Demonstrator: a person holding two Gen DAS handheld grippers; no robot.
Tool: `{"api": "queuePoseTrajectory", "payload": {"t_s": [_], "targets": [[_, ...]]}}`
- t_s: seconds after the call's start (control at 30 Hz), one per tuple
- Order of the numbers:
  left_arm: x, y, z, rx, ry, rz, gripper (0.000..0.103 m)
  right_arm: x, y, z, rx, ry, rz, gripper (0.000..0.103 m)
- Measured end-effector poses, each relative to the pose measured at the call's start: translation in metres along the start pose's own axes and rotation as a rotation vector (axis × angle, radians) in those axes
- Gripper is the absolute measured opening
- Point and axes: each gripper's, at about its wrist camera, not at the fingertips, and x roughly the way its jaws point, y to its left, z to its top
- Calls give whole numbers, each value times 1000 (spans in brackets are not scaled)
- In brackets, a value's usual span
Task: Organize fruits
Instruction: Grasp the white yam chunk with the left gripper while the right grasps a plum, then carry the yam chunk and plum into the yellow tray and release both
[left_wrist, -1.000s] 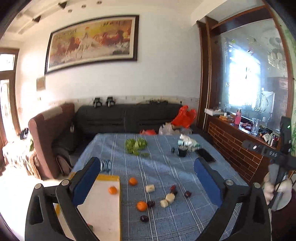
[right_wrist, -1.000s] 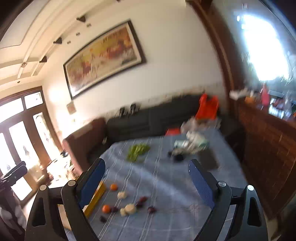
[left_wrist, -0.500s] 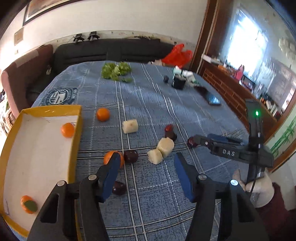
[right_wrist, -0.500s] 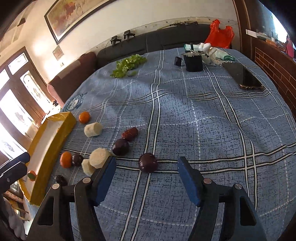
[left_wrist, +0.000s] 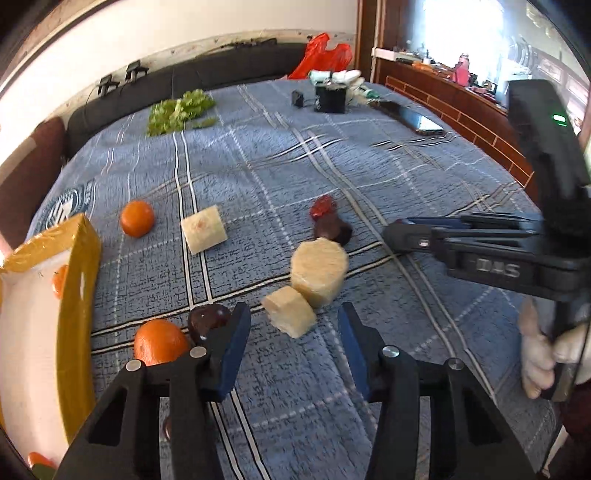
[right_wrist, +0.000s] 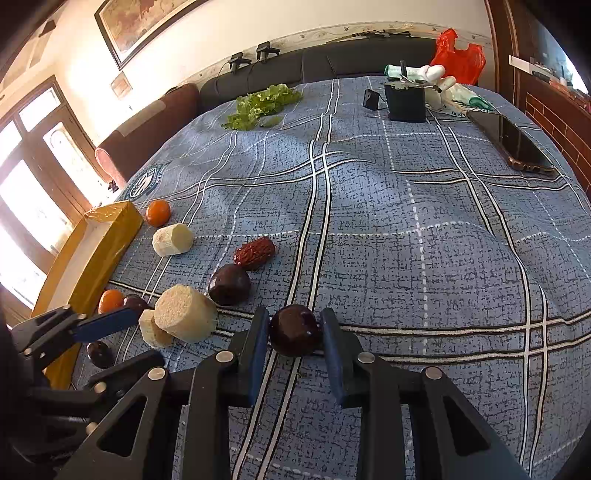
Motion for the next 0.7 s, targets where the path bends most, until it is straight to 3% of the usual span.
{"api": "queuePoseTrajectory", "payload": {"t_s": [0.3,0.37,0.5,0.7], "targets": [[16,-6,5,26,7,-35,46,1,0,-1,8,5,3,31],[17,-8,5,32,12,-49,14,0,0,-1,12,4,4,31],[10,-7,2,3,-10,-31,15,-1,-2,-2,26,0,11,31],[-31,15,-2,-143,-100,-48,15,-14,-6,-4,46,-61,-17,30]]}}
